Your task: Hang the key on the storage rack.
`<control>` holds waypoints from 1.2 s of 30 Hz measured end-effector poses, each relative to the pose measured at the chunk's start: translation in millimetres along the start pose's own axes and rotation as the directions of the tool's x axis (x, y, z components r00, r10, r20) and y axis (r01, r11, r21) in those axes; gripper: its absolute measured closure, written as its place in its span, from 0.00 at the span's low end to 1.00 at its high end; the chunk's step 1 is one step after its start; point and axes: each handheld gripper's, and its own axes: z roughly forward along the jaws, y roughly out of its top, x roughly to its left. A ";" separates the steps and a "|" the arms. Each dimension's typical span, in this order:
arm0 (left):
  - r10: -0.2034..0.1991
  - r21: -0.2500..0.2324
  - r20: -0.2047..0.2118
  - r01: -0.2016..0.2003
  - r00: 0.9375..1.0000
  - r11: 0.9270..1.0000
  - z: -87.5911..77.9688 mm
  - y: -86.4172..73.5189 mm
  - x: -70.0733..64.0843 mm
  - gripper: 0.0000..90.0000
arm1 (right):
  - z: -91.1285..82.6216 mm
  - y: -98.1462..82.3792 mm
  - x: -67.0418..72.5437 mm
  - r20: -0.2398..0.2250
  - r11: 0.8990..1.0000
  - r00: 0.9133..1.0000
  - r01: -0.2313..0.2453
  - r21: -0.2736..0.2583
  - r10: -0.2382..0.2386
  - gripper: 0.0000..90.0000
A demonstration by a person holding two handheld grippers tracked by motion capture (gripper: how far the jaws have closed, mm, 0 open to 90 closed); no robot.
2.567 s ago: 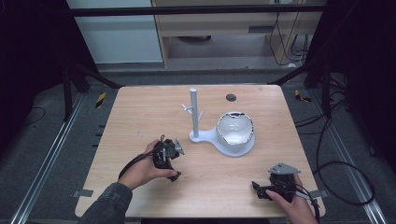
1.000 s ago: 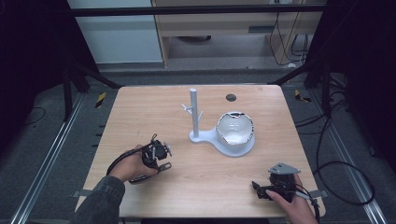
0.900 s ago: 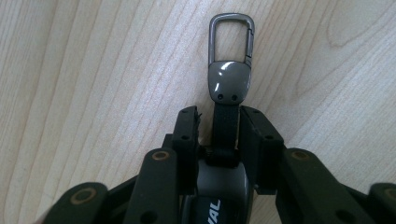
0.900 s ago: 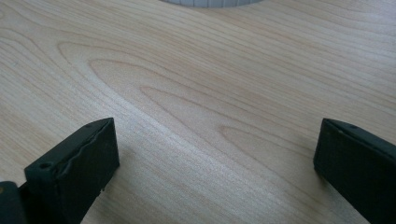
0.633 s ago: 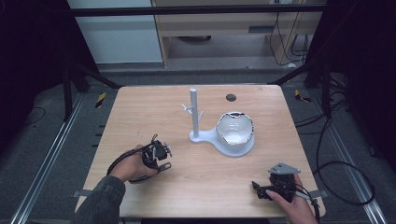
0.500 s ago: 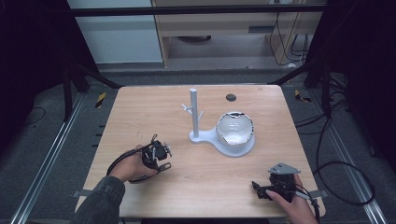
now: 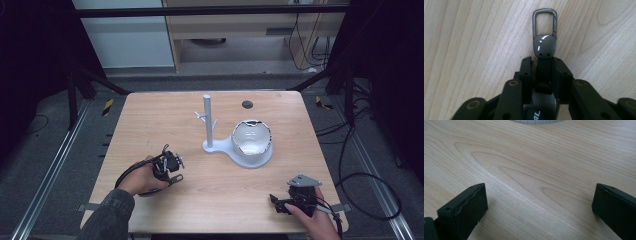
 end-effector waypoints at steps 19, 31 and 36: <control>-0.049 -0.092 -0.025 0.046 0.998 0.995 -11.3 -15.9 -2.4 0.89 | 0.0 0.0 0.0 0.000 1.000 1.000 0.000 0.000 0.000 0.00; -0.081 -0.172 -0.046 0.072 0.996 0.983 -20.9 -34.4 -4.9 0.89 | 0.0 0.0 0.1 0.000 1.000 1.000 -0.001 0.000 0.001 0.00; -0.090 -0.202 -0.044 0.079 0.995 0.976 -27.1 -40.8 -6.1 0.89 | 0.0 0.1 -0.1 0.001 1.000 1.000 0.002 -0.001 -0.002 0.00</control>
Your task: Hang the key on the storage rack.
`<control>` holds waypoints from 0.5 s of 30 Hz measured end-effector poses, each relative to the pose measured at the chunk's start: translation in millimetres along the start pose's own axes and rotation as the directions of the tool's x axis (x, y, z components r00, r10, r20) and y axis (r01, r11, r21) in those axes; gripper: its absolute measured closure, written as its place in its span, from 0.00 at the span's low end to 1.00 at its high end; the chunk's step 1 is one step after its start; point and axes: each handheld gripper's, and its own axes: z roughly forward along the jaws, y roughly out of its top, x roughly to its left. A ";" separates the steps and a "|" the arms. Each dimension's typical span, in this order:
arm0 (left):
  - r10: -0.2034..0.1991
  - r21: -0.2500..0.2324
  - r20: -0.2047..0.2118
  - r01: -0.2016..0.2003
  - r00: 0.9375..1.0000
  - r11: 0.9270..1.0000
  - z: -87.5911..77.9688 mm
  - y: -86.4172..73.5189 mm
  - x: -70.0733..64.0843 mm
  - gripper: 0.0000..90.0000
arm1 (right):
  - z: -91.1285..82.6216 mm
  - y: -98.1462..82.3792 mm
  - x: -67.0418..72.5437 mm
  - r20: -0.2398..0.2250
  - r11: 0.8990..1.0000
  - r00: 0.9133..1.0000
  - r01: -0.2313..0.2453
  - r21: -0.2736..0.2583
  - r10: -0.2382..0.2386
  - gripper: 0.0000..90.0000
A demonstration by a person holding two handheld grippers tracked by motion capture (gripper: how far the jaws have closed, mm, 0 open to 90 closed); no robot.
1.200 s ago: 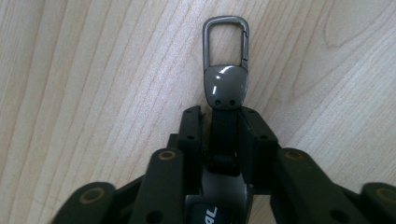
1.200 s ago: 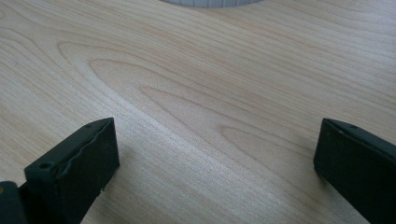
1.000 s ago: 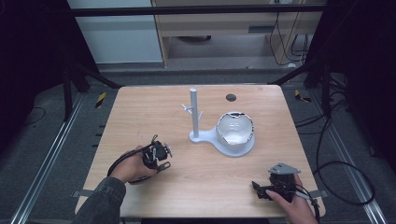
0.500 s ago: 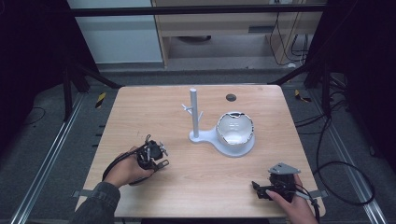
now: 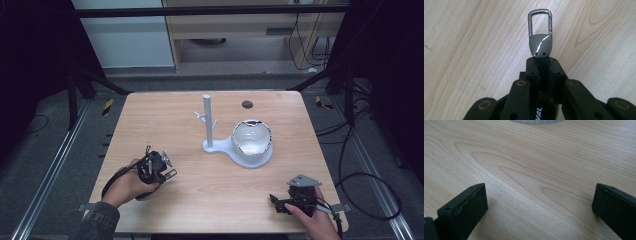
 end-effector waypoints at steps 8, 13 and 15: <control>-0.013 -0.055 -0.036 0.011 0.999 0.998 -18.1 -10.3 -3.4 0.89 | 0.0 0.0 0.1 -0.001 1.000 1.000 -0.001 0.000 0.001 0.00; -0.062 -0.153 -0.073 0.050 0.995 0.987 -36.2 -28.5 -9.1 0.90 | 0.1 0.1 0.0 -0.003 1.000 1.000 -0.001 0.000 0.001 0.00; -0.090 -0.195 -0.100 0.069 0.991 0.978 -41.7 -35.2 -11.8 0.90 | 0.1 0.2 0.0 -0.004 1.000 1.000 -0.001 0.000 0.001 0.00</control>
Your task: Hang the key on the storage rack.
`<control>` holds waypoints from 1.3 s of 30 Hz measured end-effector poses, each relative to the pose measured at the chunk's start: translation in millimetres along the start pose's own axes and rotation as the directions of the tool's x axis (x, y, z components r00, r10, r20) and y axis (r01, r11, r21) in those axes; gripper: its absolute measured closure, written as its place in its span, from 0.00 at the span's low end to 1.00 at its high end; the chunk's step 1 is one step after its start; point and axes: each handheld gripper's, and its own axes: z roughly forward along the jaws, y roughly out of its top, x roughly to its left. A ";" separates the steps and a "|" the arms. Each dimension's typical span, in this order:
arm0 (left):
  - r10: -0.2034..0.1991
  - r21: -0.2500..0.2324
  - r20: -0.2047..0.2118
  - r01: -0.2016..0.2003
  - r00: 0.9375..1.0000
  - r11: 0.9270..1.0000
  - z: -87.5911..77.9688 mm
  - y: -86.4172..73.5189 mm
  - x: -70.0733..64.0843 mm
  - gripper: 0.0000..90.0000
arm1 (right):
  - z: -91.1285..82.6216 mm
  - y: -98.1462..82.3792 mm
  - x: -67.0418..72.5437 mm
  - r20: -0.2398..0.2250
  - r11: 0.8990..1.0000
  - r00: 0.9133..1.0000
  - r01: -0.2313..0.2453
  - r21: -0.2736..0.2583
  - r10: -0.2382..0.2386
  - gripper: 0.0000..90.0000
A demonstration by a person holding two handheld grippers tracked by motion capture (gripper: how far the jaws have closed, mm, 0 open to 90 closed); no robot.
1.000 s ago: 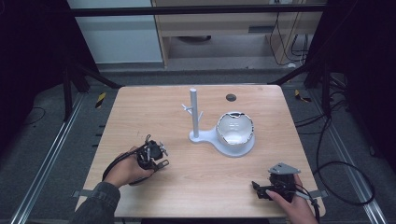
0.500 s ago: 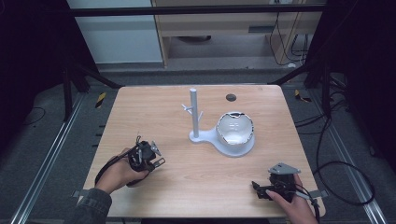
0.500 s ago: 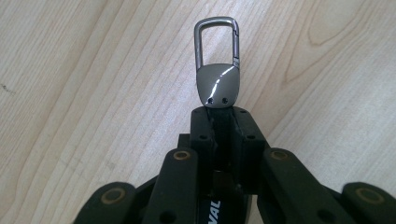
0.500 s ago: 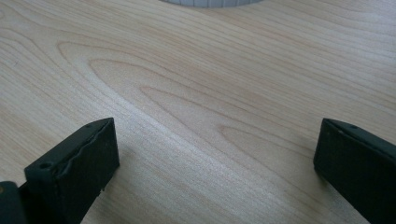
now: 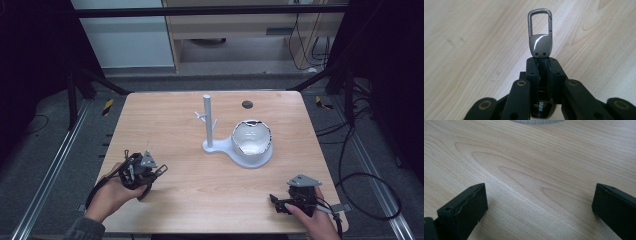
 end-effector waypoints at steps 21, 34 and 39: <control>-0.127 -0.283 -0.070 0.103 0.989 0.954 -33.4 -12.3 -8.4 0.90 | 0.1 0.0 0.0 0.001 1.000 1.000 0.000 0.000 0.000 0.00; -0.185 -0.403 -0.106 0.128 0.977 0.906 -31.9 12.6 -18.3 0.90 | 0.0 0.0 0.0 0.000 1.000 1.000 0.000 0.000 0.000 0.00; -0.204 -0.404 -0.087 0.152 0.975 0.902 -27.4 20.9 -19.2 0.90 | 0.1 0.1 -0.1 0.000 1.000 1.000 0.001 0.000 -0.001 0.00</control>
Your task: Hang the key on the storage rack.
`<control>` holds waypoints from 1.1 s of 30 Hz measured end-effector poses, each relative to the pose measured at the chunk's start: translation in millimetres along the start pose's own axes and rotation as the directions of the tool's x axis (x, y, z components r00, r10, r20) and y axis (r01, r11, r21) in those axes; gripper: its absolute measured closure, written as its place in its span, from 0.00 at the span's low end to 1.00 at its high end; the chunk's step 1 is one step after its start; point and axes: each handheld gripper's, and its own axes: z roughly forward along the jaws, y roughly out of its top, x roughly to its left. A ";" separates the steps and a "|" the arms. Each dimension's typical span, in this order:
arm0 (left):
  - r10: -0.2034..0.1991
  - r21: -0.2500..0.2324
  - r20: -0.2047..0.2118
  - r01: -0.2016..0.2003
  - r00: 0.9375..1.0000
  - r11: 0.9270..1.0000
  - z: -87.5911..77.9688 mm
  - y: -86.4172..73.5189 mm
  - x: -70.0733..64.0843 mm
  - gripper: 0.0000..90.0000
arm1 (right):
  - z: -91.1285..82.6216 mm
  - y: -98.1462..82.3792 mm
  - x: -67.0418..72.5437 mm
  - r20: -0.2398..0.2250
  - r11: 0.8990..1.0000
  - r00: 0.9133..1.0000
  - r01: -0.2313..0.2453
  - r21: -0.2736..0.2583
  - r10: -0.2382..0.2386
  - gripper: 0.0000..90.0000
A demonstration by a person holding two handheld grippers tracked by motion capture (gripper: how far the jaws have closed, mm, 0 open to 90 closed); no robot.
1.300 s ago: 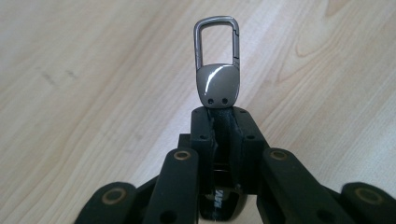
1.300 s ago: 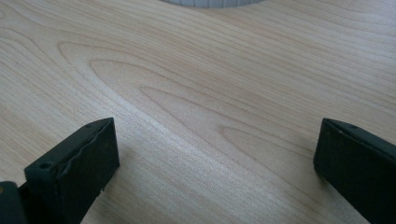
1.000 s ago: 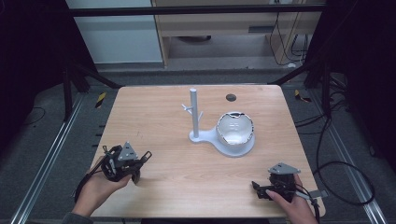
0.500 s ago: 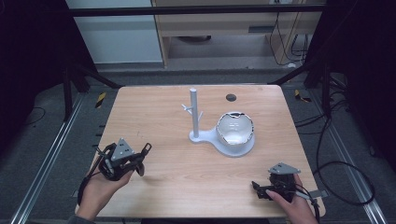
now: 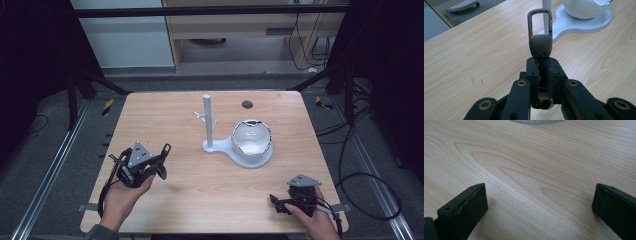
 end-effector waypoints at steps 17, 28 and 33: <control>0.065 -0.044 -0.011 -0.066 0.998 0.997 20.2 52.9 -18.7 0.90 | 0.1 0.1 0.0 0.001 1.000 1.000 0.001 0.000 -0.001 0.00; 0.075 -0.065 -0.010 -0.076 0.997 0.995 29.4 67.1 -29.3 0.90 | 0.2 0.2 -0.2 0.000 1.000 1.000 0.002 0.000 -0.002 0.00; 0.069 -0.073 -0.014 -0.070 0.998 0.995 32.7 70.4 -30.7 0.90 | 0.1 0.2 -0.1 -0.001 1.000 1.000 0.001 0.001 -0.001 0.00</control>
